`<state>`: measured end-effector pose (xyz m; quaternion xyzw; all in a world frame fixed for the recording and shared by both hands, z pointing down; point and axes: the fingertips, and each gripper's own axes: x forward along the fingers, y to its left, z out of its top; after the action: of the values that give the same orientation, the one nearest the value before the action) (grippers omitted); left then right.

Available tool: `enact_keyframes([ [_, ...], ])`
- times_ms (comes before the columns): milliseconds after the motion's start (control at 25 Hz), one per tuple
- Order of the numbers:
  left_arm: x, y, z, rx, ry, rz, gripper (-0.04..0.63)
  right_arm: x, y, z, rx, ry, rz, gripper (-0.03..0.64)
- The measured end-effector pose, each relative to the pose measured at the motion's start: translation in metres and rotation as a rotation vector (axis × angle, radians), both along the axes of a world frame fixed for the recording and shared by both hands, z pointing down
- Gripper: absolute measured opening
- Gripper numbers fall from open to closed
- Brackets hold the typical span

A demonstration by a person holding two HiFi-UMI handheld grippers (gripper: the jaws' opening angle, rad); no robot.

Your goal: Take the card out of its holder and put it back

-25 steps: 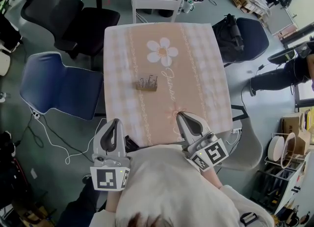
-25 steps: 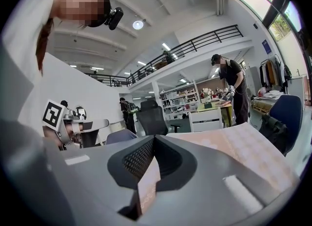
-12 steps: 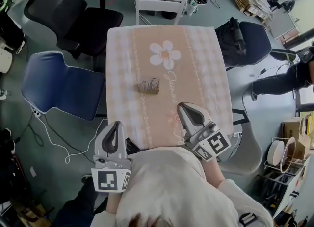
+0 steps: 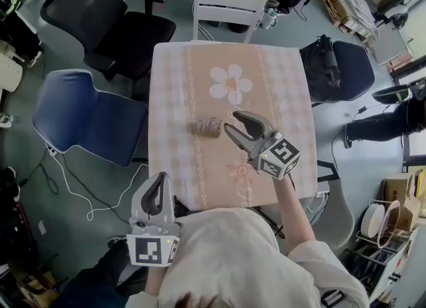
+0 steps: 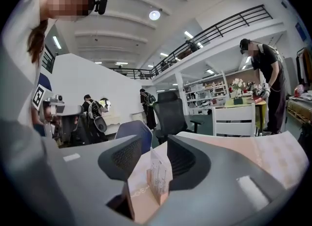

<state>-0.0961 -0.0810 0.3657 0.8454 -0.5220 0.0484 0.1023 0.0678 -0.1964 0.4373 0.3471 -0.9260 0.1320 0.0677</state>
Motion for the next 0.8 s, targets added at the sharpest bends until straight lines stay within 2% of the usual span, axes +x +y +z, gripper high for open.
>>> enact_keyframes([
  [400,-0.002,-0.015,0.006,-0.033,-0.005,-0.039,0.000,-0.024,-0.030,0.080,-0.146,0.001,-0.185,0.184],
  [760,-0.002,-0.021,0.013,-0.052,-0.006,-0.053,0.000,-0.035,-0.025,0.097,-0.173,-0.008,-0.246,0.047],
  [800,-0.002,-0.021,0.013,-0.052,-0.006,-0.053,0.000,-0.035,-0.025,0.097,-0.171,-0.008,-0.246,0.048],
])
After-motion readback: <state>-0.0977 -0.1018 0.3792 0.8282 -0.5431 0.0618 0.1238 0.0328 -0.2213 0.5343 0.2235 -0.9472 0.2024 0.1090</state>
